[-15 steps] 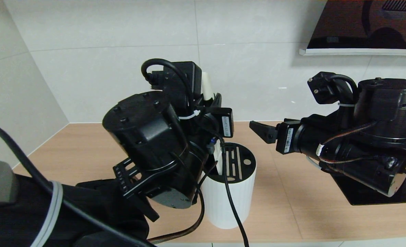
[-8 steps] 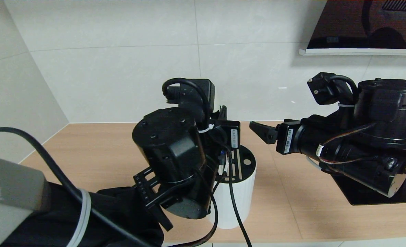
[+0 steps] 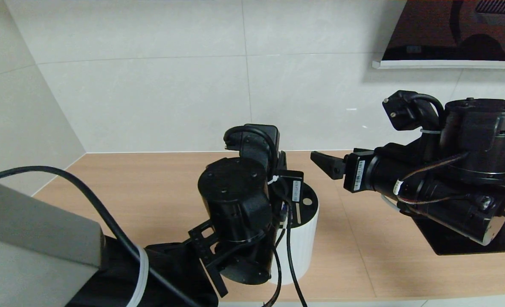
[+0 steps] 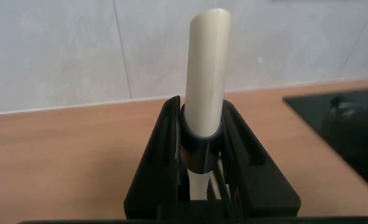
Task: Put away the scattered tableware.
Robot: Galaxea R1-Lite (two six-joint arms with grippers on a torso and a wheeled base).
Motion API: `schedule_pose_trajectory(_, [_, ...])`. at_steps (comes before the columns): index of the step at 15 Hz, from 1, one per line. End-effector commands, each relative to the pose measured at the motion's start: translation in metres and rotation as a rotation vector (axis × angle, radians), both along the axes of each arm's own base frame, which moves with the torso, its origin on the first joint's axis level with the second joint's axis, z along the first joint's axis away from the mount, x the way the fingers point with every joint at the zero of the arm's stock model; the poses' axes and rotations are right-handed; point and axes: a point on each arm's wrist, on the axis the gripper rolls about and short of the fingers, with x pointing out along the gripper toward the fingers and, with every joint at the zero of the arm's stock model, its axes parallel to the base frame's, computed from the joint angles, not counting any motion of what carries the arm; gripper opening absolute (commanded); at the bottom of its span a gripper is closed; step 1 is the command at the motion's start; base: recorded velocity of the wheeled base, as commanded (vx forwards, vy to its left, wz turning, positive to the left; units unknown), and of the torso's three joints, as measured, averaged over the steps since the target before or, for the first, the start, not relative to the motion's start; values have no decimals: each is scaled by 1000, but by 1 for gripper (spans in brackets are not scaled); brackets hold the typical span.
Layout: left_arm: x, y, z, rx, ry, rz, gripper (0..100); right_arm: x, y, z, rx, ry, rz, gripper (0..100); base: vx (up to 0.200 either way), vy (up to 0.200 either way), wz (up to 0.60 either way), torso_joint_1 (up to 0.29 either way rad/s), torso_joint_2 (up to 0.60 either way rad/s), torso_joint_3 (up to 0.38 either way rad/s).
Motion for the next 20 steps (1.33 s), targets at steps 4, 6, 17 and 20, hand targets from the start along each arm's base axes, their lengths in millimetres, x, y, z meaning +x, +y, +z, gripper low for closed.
schedule_pose_trajectory(4, [3, -4, -21, 48, 39, 37, 0, 0, 1, -1, -2, 2, 1, 100, 0, 0, 0, 0, 0, 0])
schedule_pose_trajectory(6, [1, -4, -25, 59, 47, 29, 0, 0, 0, 0, -1, 0, 1, 100, 0, 0, 0, 0, 0, 0])
schedule_pose_trajectory(17, [2, -10, -43, 101, 76, 23, 0, 0, 1, -1, -3, 3, 1, 100, 0, 0, 0, 0, 0, 0])
schedule_pose_trajectory(20, [2, -9, -44, 105, 79, 23, 100, 0, 0, -1, -2, 2, 1, 100, 0, 0, 0, 0, 0, 0])
